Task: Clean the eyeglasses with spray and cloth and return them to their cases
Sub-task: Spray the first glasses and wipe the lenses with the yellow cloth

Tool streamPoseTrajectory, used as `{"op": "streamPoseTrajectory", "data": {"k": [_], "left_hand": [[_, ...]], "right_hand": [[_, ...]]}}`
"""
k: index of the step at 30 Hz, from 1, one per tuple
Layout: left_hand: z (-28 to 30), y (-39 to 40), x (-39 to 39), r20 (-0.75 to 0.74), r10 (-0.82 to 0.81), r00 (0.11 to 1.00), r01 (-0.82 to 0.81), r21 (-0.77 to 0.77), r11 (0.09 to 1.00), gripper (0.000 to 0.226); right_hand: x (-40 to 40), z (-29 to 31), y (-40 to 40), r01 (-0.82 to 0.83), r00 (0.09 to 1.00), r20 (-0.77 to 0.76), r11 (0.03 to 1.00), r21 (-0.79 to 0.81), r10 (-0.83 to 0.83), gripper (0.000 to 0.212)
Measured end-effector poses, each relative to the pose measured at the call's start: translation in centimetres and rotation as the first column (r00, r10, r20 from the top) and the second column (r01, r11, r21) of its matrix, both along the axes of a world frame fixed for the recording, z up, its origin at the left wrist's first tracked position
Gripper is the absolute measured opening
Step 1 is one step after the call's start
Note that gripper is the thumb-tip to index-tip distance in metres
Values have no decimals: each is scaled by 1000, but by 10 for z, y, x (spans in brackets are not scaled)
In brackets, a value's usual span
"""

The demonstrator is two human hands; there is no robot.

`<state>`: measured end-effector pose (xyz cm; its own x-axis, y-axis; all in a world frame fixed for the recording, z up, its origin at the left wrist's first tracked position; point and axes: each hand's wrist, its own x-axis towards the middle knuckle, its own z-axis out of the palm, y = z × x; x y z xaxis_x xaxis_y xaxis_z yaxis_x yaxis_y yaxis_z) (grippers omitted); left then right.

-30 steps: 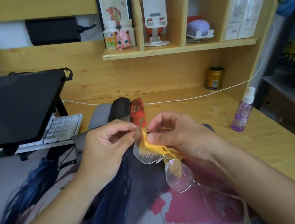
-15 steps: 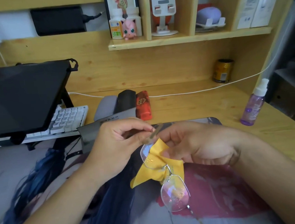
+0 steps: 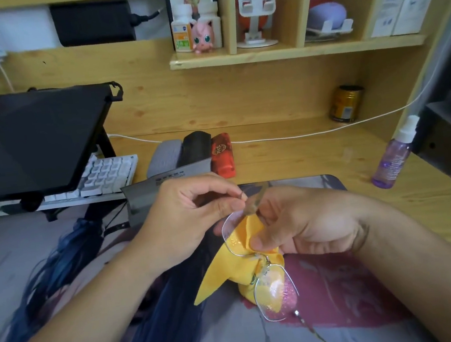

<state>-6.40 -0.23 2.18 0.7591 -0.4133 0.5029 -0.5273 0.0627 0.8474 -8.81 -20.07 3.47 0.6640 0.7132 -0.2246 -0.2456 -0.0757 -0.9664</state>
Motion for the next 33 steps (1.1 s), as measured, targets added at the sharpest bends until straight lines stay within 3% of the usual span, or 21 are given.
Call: {"op": "streamPoseTrajectory", "data": {"k": [6,14,19,24,27,29,33], "left_hand": [[2,0,1,4,1,1000,-1,5,1000,10],[1,2,2,57,-40,998,37,58,998,9],[1,-2,2,60,-40,997,39,19,999,10],[1,1,6,55,55,997,-54,-19,998,14],[1,4,8,55,106,993,-104,-28,994,6],[1,4,7,62,103,993,-102,-16,995,6],[0,4,8,77,86,993,-85,-12,996,7]], "right_hand": [[0,-2,5,-10,999,-41,997,78,13,45],[-2,2,7,18,996,-91,1000,12,-16,46],[-8,8,14,137,990,47,986,-93,-133,39],[-8,4,19,276,953,138,961,-18,-271,41],[-7,4,22,350,930,98,935,60,-354,42],[-7,6,20,273,960,33,957,100,-277,37],[-5,6,10,106,992,-88,985,138,-94,57]]}}
